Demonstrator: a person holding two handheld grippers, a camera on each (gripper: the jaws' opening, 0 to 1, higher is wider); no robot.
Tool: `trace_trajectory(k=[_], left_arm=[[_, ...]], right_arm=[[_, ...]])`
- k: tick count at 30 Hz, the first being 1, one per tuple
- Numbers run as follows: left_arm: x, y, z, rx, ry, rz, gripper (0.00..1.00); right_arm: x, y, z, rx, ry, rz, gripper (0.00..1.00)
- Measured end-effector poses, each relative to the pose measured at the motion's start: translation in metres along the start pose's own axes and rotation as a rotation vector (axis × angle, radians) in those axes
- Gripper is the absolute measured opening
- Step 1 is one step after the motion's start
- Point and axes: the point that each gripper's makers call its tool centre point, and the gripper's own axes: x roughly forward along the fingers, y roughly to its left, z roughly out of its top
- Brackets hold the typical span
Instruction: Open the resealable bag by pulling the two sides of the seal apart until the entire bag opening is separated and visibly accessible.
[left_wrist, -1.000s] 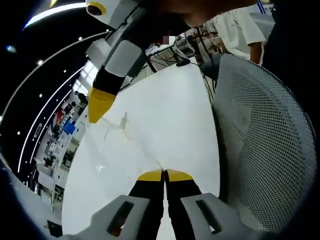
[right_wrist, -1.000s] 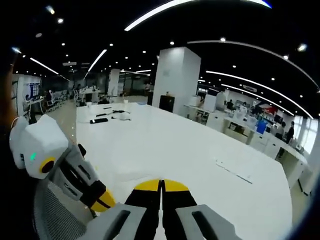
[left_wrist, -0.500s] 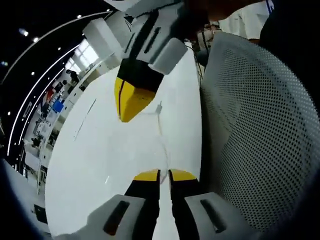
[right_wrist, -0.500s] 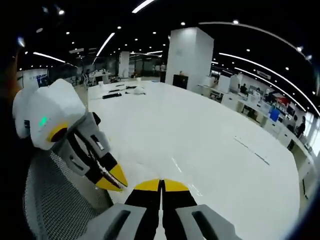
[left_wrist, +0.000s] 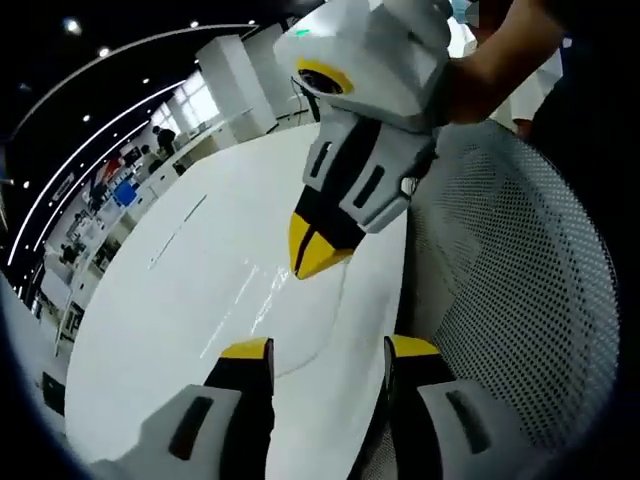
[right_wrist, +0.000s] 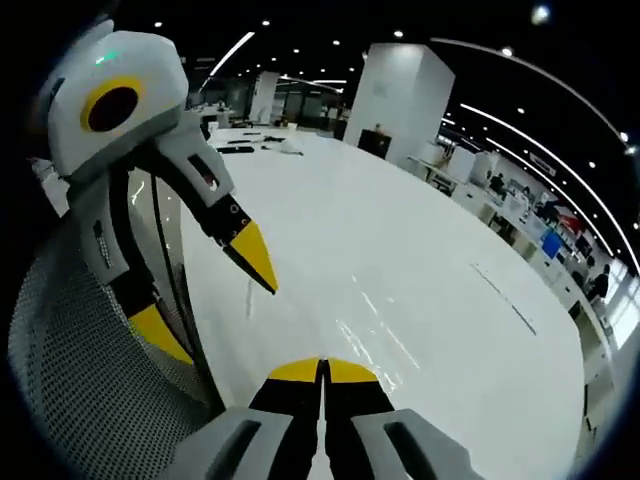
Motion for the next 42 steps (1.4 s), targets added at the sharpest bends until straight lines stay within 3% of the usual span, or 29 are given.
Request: trace_trajectory(k=[2, 8, 16, 22, 33, 42], left_arm=[[-0.001, 0.003, 0.000, -0.051, -0.018, 0.012, 0.49], [-0.010, 0.020, -0.004, -0.079, -0.032, 0.076, 0.58], [-0.017, 0.042, -0.008, -0.195, -0.070, 0.132, 0.77], [-0.022, 0.053, -0.016, -0.214, -0.055, 0.184, 0.82], [-0.024, 0.062, -0.019, -0.286, -0.071, 0.195, 0.92], [-0.026, 0.066, -0.024, -0.309, -0.069, 0.206, 0.93]], right_arm=[[0.003, -0.004, -0.002, -0.003, 0.008, -0.007, 0.00], [0.014, -0.023, 0.001, -0.006, 0.007, -0.035, 0.00], [0.035, -0.044, 0.011, 0.020, 0.003, -0.060, 0.00], [0.047, -0.061, 0.009, -0.020, 0.026, -0.082, 0.00], [0.068, -0.084, 0.013, -0.002, 0.031, -0.116, 0.00], [0.068, -0.090, 0.001, -0.003, 0.058, -0.120, 0.00]])
